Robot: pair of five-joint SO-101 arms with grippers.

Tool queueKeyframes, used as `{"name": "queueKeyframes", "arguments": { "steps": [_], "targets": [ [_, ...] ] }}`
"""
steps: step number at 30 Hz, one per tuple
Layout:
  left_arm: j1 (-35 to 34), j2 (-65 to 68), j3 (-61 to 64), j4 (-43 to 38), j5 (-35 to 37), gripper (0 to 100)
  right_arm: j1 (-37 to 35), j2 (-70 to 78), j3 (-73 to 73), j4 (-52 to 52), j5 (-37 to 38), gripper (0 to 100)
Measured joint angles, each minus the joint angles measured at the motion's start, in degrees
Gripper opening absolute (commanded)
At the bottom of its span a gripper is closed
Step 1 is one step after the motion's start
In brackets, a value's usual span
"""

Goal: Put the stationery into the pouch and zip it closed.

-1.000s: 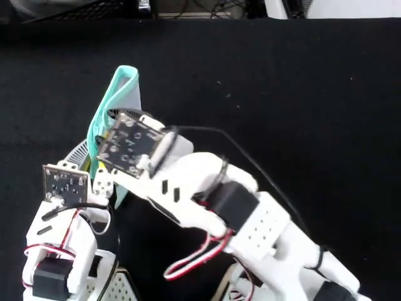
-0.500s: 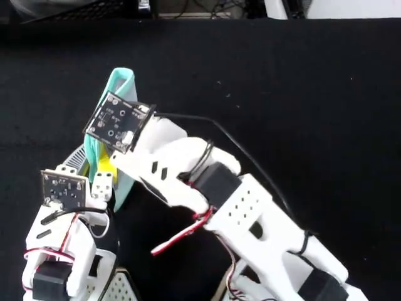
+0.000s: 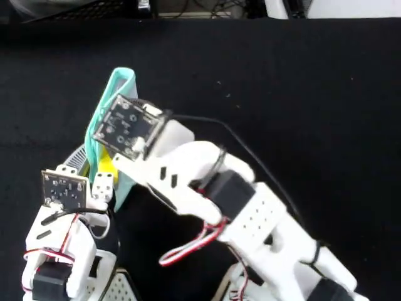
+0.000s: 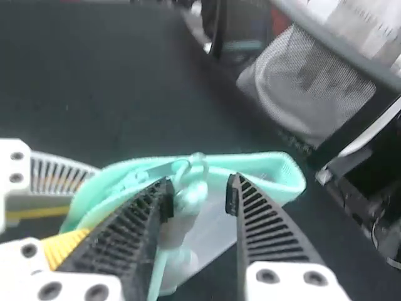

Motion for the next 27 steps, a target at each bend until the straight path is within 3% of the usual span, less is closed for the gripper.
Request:
{"name": "queueKeyframes", "arguments": {
  "steps": [11,19,27],
  "targets": [
    [0.0,0.0,0.0,0.0,0.0,3,0.3,0.9,2.3,-4.3,0.0,15.1],
    [0.0,0.0,0.0,0.0,0.0,3,0.3,0.9,-0.2,3.1,1.0,15.1],
    [0.0,0.0,0.0,0.0,0.1,3,-0.8,1.3,-0.4,4.0,3.3,15.1]
  ]
}}
